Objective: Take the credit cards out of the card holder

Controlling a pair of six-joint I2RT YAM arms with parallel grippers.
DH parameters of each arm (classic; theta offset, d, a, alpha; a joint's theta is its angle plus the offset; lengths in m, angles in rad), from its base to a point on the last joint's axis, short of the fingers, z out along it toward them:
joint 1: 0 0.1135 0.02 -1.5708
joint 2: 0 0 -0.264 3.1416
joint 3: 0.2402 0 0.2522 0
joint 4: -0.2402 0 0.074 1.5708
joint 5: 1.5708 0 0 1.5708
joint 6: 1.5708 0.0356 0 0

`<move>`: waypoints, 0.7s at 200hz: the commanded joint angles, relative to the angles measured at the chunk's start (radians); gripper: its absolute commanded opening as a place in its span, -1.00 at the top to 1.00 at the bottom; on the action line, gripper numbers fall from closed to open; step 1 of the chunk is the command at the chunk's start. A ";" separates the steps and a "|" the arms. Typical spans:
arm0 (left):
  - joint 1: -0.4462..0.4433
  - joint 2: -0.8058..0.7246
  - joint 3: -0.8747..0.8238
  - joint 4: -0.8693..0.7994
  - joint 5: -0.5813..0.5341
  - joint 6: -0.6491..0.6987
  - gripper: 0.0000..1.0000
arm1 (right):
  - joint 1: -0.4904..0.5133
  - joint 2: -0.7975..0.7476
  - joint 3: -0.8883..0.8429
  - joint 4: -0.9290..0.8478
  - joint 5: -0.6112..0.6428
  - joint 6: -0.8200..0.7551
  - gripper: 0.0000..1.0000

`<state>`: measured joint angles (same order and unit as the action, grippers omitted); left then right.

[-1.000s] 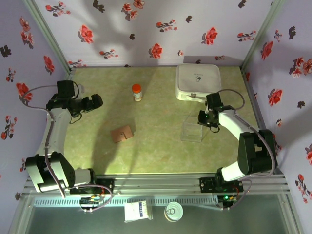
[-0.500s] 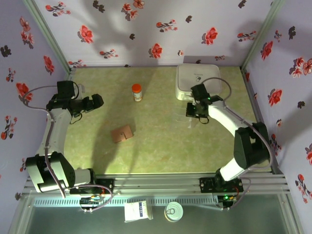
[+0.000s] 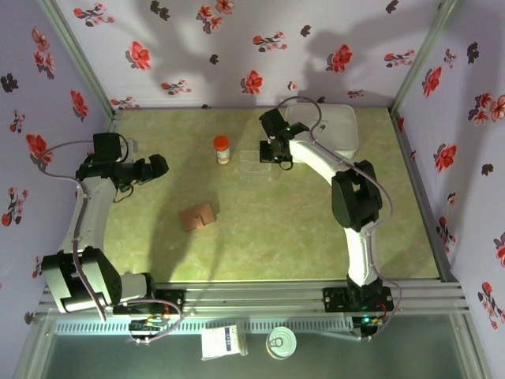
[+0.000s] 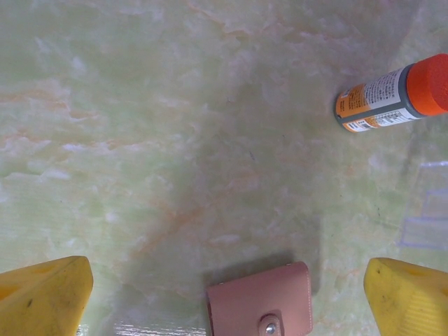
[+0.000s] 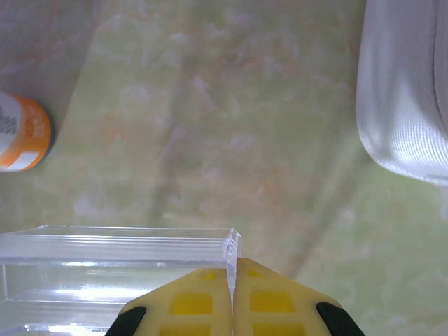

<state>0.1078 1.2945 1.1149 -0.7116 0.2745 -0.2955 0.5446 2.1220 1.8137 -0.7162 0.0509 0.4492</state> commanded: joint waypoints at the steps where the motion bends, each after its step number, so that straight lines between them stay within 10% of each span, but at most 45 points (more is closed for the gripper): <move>1: 0.007 -0.020 -0.013 -0.009 0.019 0.019 -0.99 | 0.003 0.063 0.102 -0.114 0.046 0.013 0.86; 140: 0.003 -0.005 -0.013 -0.015 0.019 0.019 -1.00 | 0.003 0.141 0.160 -0.127 0.089 0.026 0.73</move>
<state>0.1078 1.2945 1.1110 -0.7124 0.2745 -0.2955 0.5446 2.2379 1.9373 -0.8249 0.1104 0.4576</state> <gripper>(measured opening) 0.998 0.119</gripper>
